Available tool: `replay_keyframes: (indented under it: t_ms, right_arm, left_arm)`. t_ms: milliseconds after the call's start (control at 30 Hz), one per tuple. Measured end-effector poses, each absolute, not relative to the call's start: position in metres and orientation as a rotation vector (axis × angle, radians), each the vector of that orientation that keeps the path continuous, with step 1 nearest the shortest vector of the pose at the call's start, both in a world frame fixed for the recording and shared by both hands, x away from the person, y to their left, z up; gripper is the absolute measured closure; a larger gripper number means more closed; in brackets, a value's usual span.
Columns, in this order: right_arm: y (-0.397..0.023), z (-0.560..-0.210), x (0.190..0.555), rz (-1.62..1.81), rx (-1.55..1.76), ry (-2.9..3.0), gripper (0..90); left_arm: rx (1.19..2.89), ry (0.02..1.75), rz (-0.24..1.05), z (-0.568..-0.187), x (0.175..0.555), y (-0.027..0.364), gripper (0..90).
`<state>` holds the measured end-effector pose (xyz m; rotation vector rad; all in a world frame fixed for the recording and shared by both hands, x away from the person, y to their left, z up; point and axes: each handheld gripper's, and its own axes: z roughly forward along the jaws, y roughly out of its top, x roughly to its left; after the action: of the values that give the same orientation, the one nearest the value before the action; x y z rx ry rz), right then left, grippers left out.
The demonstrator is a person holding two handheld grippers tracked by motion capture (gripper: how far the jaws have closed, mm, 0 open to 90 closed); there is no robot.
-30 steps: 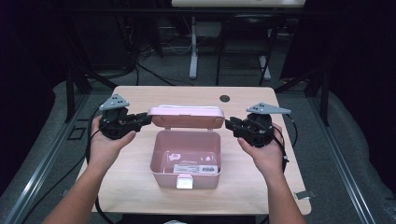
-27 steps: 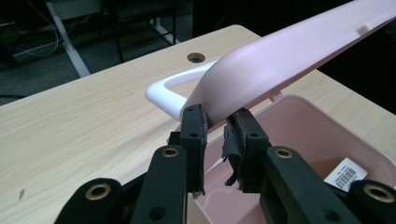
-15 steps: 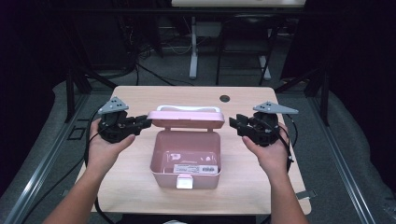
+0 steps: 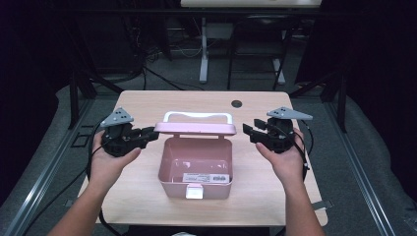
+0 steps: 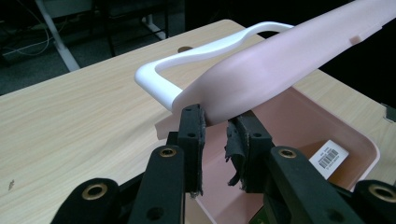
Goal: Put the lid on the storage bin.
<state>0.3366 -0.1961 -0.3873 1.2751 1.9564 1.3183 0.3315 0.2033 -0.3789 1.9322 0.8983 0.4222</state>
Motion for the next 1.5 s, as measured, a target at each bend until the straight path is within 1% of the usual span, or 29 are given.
replay_keyframes:
  t_ms: [400,1500]
  right_arm:
    - [-0.196,-0.391,0.340,1.303,1.285,1.962,49.8]
    - [-0.193,-0.396,0.342,1.294,1.297,1.985,49.9]
  left_arm:
    - [1.925,0.894,0.405,-0.387,0.322,0.205,73.4]
    - [1.942,0.872,0.422,-0.414,0.289,0.208,73.1]
